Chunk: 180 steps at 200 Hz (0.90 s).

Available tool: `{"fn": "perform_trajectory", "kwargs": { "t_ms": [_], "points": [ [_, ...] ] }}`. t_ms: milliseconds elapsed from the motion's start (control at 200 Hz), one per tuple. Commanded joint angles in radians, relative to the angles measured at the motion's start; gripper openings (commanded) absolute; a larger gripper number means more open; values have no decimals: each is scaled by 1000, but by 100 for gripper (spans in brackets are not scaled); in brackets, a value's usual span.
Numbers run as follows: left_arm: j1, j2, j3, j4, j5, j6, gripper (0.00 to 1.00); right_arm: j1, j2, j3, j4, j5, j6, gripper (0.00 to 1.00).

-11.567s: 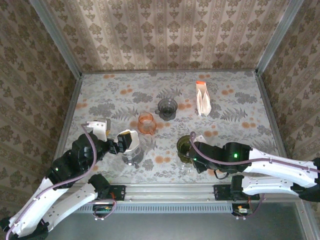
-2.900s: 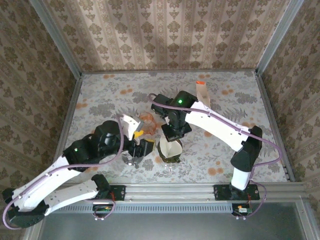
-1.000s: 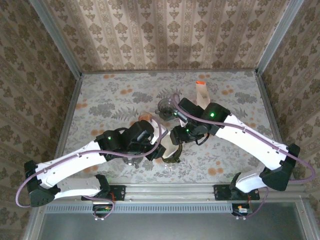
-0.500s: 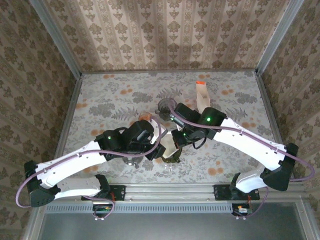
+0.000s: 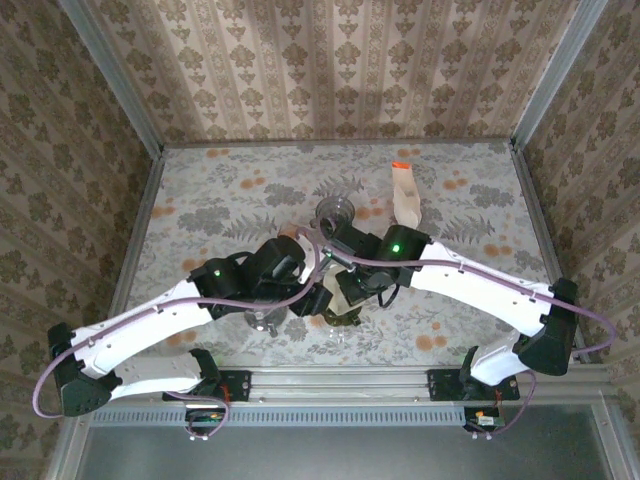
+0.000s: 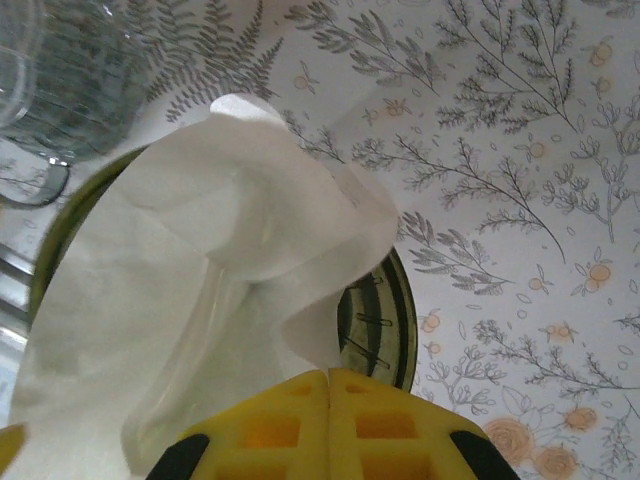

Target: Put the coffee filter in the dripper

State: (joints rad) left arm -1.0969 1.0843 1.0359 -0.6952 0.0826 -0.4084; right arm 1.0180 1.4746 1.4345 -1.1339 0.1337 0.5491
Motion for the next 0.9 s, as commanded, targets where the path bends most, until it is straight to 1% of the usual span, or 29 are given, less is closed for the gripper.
{"fn": "perform_trajectory", "kwargs": {
  "t_ms": [0,120,295,365,420,530,685,895],
  "points": [
    [10,-25,-1,4,8,-18,53,13,13,-19,12,43,-17,0],
    [17,-22,-11,10,17,-22,56,16,11,-31,26,44,-12,0],
    [24,-35,-43,72,53,-48,69,23,12,-34,38,43,-8,0],
    [29,-29,-50,85,63,-56,71,26,12,-32,43,42,-8,0],
    [31,-23,-49,82,53,-58,70,28,12,-31,44,43,-6,0],
    [41,-26,-46,74,31,-63,66,33,7,-29,49,41,-6,0],
    [49,-14,-36,74,29,-63,54,37,-9,-38,63,35,0,0],
    [49,11,-24,66,31,-57,54,38,-34,-54,83,23,8,0]
  ]
}}
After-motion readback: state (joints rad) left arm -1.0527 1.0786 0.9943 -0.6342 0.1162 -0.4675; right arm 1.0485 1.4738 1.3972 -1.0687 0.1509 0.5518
